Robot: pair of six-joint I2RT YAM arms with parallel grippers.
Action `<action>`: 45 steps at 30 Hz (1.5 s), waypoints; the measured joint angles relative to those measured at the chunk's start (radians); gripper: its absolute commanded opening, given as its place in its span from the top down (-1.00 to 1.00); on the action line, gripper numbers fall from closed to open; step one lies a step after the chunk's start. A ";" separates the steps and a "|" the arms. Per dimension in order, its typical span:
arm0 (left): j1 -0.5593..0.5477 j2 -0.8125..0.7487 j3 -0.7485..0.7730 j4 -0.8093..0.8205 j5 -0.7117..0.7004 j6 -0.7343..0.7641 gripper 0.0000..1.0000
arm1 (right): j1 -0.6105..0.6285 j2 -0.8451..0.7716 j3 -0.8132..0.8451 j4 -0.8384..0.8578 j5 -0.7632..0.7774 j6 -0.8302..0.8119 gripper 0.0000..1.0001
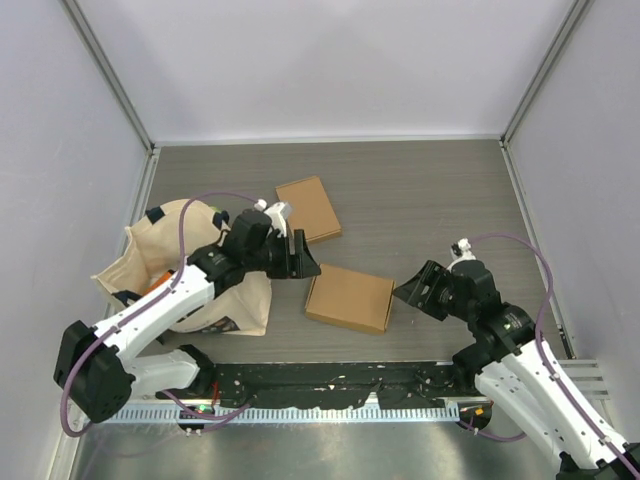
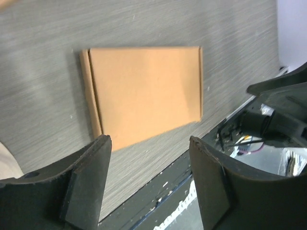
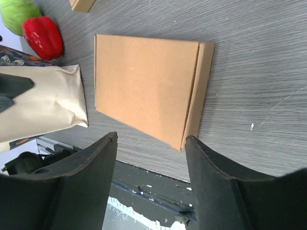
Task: Fold the paper box
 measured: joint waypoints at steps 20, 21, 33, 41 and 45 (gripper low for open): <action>-0.114 0.536 0.261 -0.168 -0.139 0.153 -0.40 | 0.000 0.357 -0.122 0.249 -0.036 0.006 -0.20; -0.121 0.555 0.265 -0.167 -0.130 0.150 -0.39 | 0.000 0.364 -0.136 0.269 -0.039 0.021 -0.20; -0.158 0.908 0.748 -0.193 -0.161 0.156 -0.46 | -0.130 0.562 -0.058 0.355 0.102 0.030 -0.35; -0.151 1.147 1.288 -0.361 -0.252 0.239 -0.90 | -0.333 0.774 0.271 0.277 0.166 -0.169 -0.62; -0.147 1.133 1.482 -0.477 -0.375 0.325 -0.98 | -0.337 0.766 0.461 0.161 0.282 -0.272 -0.68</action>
